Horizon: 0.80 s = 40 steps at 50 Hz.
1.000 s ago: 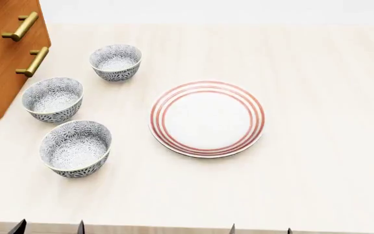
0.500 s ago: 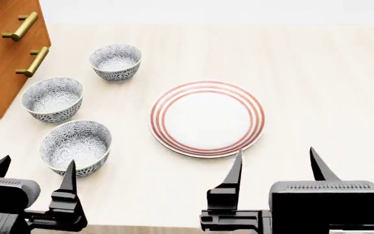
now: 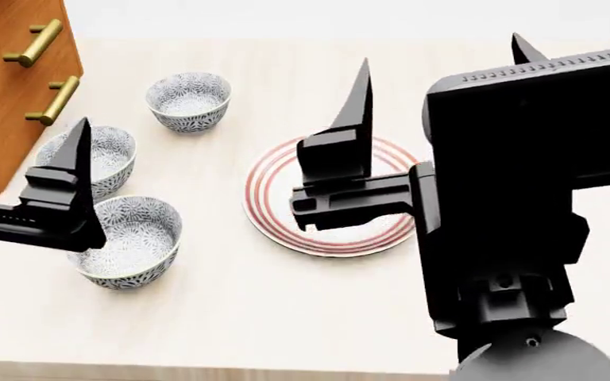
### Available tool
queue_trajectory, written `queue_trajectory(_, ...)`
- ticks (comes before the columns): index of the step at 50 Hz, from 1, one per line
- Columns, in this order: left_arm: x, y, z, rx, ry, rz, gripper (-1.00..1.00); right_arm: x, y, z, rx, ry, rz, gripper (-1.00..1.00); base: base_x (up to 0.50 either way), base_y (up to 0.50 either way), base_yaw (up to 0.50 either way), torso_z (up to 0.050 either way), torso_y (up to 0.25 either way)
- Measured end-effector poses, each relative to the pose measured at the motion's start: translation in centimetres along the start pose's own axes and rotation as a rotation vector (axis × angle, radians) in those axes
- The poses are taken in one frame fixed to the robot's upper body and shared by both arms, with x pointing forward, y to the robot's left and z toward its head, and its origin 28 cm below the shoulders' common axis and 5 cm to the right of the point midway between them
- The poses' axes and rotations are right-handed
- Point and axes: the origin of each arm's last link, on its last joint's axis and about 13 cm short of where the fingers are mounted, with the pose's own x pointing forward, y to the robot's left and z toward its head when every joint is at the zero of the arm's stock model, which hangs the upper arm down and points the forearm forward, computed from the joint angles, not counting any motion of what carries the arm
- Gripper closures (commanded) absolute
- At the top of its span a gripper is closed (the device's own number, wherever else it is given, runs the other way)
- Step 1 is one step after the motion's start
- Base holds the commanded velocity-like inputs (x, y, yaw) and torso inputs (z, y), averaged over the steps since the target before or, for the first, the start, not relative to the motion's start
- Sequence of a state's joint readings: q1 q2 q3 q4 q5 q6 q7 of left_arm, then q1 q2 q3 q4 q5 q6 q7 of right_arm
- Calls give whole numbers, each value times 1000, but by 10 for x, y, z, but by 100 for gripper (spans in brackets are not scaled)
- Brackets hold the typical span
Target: Put the bowl at the front on the plate.
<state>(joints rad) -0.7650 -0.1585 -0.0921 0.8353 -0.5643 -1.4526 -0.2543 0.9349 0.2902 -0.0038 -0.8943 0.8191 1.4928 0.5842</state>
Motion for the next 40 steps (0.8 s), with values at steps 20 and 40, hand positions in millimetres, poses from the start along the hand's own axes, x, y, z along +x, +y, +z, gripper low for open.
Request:
queue_trajectory(20, 3, 2, 61, 44, -81, -32, -100, 20, -6, 57, -61, -89, 25, -100, 0, 0, 0, 0, 0)
queue_trajectory(40, 2, 3, 81, 48, -129, -8, -100, 24, -6, 74, -74, -114, 49, -100, 47, 0, 0, 0, 0)
